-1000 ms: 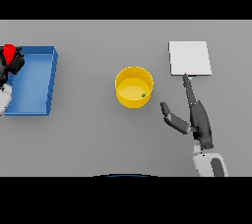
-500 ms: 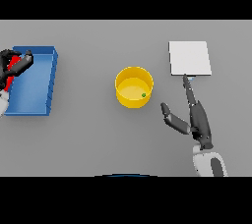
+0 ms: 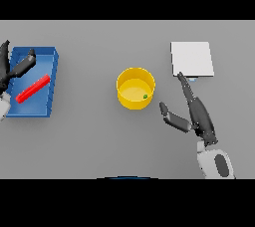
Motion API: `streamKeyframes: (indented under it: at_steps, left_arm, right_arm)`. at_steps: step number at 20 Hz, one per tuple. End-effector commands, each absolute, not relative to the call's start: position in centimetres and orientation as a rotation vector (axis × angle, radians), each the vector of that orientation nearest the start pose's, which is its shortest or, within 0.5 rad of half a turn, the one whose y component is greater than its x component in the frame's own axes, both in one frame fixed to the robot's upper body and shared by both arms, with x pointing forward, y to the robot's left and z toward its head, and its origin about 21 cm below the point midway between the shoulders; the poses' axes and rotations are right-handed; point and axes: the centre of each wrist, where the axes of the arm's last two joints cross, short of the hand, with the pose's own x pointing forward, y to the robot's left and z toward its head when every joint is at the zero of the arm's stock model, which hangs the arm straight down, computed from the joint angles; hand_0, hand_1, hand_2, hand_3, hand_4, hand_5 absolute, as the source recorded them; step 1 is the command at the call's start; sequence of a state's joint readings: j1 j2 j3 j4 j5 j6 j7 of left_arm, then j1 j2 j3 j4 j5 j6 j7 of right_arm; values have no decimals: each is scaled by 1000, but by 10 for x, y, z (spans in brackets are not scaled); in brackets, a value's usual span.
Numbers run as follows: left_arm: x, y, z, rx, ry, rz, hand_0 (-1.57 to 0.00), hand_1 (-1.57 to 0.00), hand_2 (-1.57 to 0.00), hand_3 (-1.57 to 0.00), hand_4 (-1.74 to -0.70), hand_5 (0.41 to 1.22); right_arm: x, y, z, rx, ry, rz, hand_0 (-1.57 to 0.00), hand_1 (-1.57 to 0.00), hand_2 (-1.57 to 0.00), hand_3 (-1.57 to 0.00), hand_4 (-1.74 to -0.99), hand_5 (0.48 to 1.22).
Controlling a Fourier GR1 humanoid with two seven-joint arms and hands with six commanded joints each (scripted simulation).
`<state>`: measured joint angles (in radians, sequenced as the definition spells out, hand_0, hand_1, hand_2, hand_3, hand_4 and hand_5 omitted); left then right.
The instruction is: Pick up the red beaker and tilt it to pour out 1 green nut into yellow bowl. Pick up the yellow bowl and place it on the metallic measuring scale.
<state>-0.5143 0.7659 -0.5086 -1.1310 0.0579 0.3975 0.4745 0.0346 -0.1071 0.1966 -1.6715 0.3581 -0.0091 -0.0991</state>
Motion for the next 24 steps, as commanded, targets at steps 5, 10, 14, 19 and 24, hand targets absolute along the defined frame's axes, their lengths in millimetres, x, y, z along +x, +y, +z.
streamKeyframes:
  at_steps: [5,10,14,19,24]
  left_arm:
    - [348,318,75,831,-1129,-429,-21,-17,-17,-16,-740,668]
    - [346,322,72,834,-1115,-430,-6,-5,-5,-5,-737,689]
    - [347,327,74,842,-1098,-435,-2,-1,-1,-1,-743,701]
    - [344,329,77,842,-1111,-438,0,0,0,0,-746,707]
    - [346,328,78,848,-1107,-430,1,1,1,1,-738,698]
  right_arm:
    - [268,-206,43,-308,-1666,1036,1,1,1,1,-1122,674]
    - [299,-197,60,-363,-1594,1424,1,1,1,1,-1207,674]
    - [317,-183,72,-407,-1527,1747,1,1,1,1,-1227,698]
    - [332,-164,65,-399,-1407,1967,1,1,1,1,-1215,717]
    - [340,-140,57,-352,-1326,2056,1,1,1,1,-1238,727]
